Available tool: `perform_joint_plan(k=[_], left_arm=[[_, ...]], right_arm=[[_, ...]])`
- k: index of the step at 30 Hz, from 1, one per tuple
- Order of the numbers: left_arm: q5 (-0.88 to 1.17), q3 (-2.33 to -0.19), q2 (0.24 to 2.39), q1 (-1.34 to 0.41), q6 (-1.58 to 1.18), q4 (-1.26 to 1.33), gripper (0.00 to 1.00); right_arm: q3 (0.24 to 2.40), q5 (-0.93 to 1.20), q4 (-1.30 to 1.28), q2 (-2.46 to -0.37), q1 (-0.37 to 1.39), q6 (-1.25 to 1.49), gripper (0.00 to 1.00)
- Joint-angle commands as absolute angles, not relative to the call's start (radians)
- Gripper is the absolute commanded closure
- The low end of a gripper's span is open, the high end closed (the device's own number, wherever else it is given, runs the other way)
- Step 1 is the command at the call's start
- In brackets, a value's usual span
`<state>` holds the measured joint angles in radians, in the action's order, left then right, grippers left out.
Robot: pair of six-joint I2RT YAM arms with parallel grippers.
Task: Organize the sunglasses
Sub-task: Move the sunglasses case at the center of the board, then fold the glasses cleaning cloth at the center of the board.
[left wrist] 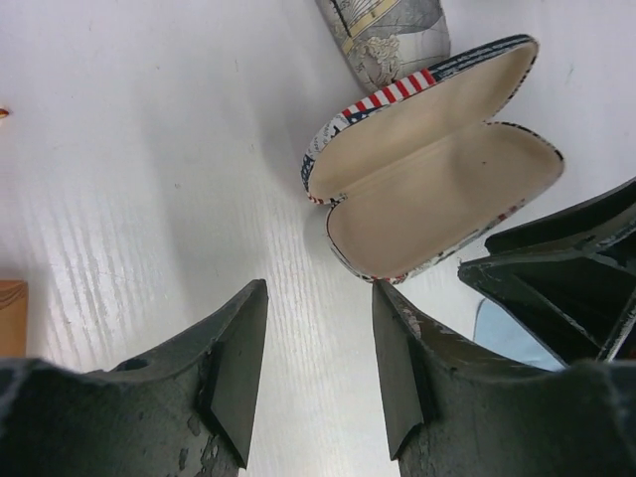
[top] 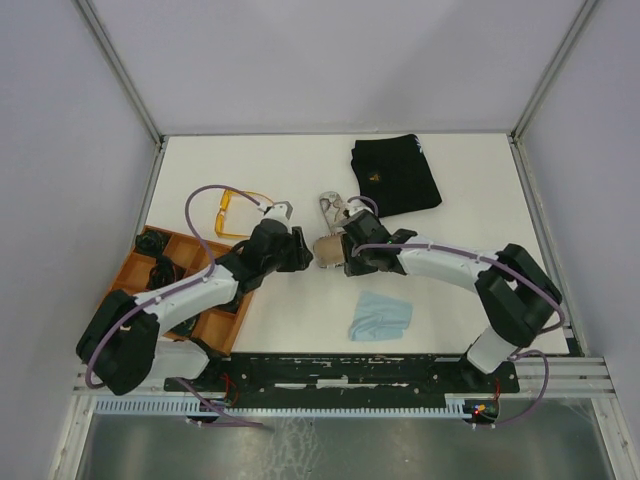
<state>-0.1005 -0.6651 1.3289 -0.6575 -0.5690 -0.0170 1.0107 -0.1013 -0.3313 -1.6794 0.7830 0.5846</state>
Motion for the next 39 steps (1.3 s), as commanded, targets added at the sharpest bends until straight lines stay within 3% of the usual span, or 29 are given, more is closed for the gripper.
perform_joint_plan(k=[1,8,14,24,39], left_arm=[[-0.098,-0.620,1.220,-0.654,-0.541,-0.020,0.46],[-0.087,-0.577,1.146,-0.771,-0.558,0.002,0.46],[-0.153,-0.650,1.262,-0.925,-0.526,0.040,0.46],[-0.123,-0.801,1.504,-0.996,-0.483,0.089,0.47],[-0.107,-0.805,1.536,-1.005,-0.483,0.096,0.49]], right_arm=[[0.949,-0.107,-0.301,-1.498,0.779,0.549,0.58],[0.808,-0.293,-0.495,-1.244,0.776,0.628,0.54],[0.729,-0.369,-0.675,-1.124,0.747,0.717,0.52],[0.654,-0.300,-0.730,-1.111,0.709,0.735,0.53],[0.616,-0.164,-0.630,-1.196,0.625,0.677,0.61]])
